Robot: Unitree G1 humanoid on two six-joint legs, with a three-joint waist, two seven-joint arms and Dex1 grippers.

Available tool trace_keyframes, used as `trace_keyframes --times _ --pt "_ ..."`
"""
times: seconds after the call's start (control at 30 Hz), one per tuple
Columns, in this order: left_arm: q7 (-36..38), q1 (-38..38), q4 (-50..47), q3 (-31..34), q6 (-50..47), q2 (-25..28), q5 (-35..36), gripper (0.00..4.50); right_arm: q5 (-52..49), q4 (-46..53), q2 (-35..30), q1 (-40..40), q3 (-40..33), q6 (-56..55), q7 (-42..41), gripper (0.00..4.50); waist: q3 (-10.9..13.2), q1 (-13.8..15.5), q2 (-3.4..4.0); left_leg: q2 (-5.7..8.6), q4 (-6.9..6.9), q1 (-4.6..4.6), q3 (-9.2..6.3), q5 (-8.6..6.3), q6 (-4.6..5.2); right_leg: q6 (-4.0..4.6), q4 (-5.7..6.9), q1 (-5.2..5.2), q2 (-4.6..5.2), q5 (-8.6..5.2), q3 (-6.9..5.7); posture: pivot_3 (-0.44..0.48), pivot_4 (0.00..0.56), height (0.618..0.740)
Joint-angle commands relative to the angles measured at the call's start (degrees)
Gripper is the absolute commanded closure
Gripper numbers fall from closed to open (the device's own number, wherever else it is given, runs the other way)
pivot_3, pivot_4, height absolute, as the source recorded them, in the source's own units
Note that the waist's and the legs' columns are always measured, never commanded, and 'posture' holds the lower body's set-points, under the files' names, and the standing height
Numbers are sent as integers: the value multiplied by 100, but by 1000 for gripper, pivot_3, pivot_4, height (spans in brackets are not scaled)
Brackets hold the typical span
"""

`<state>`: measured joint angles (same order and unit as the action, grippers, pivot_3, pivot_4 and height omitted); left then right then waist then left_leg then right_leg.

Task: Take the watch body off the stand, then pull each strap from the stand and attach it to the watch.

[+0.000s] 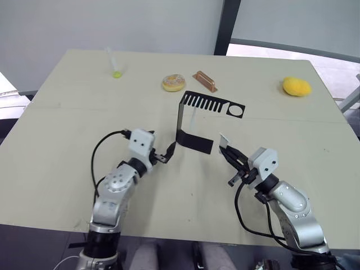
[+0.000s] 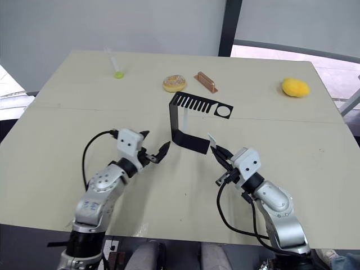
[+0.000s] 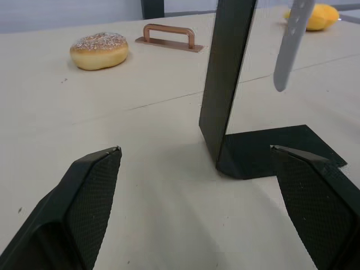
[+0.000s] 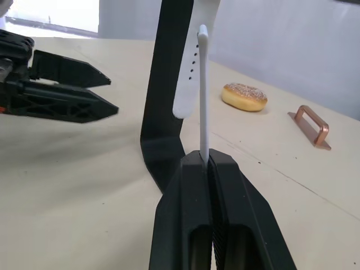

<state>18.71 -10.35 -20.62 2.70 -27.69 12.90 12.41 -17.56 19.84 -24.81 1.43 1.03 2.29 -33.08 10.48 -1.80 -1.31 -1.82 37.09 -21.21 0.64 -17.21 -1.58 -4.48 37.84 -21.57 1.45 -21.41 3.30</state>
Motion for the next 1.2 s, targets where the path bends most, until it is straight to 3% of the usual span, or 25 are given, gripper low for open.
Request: trace_keyframes --times 0.03,0.17,0.27,0.33,0.5,0.7,0.87,0.97,1.0,1.2 --pt "1239 411 -640 809 -93 657 1271 17 -1082 526 -275 -103 -288 666 -540 4500 0 0 1 0 0 -2 -1 0 0 0 0 0 1 0 0 0 150 740" --pt "2994 952 -644 1683 -805 1997 2953 17 -2671 960 -790 -99 -445 2137 -893 4500 3 -2 4 -2 0 0 -9 -14 23 7 -2 4 6 -3 -6 0 150 740" --pt "3467 869 -313 1942 -1466 2721 3651 17 -3669 1020 -1028 162 -396 3090 -1023 4500 3 -1 5 1 -1 1 -20 -17 30 10 -9 10 14 -5 -11 0 150 740" --pt "3571 646 -189 1967 -1762 2922 4061 17 -4245 960 -988 488 -283 3623 -959 4500 4 8 6 5 -3 1 -21 -21 37 10 -12 11 23 -5 -13 0 150 740" --pt "3124 105 -141 1924 -2802 2900 5457 17 -5168 786 -714 1179 78 4623 -750 4500 5 -3 6 4 -4 -8 -32 -25 43 10 -16 6 23 -5 -21 0 150 740" --pt "2450 -742 20 1469 -3200 2395 6259 17 -5900 494 -39 1634 245 5139 -145 4500 4 -2 5 5 5 -15 -34 -26 44 8 -16 2 22 -4 -23 0 150 740" --pt "2143 -945 94 1169 -3284 2053 6523 17 -5846 395 81 1835 280 5304 -69 4500 4 -38 5 5 3 -16 -33 -25 43 8 -13 -2 19 -4 -24 0 150 740" --pt "2001 -1005 69 1022 -3306 1855 6605 830 -5838 357 172 1921 300 5338 -36 4500 4 -38 5 5 4 -16 -33 -25 43 8 -14 -1 19 -4 -24 0 150 740" --pt "1970 -1011 68 977 -3328 1831 6624 1309 -5840 362 215 1936 309 5338 -12 4500 4 -46 5 5 4 -16 -33 -25 42 8 -14 -1 17 -4 -24 0 150 740" --pt "1780 -1082 184 929 -3264 1678 6700 1309 -5903 456 395 1929 311 5403 153 4500 5 -70 5 4 3 -16 -33 -23 39 8 -13 -2 15 -4 -23 0 150 740"
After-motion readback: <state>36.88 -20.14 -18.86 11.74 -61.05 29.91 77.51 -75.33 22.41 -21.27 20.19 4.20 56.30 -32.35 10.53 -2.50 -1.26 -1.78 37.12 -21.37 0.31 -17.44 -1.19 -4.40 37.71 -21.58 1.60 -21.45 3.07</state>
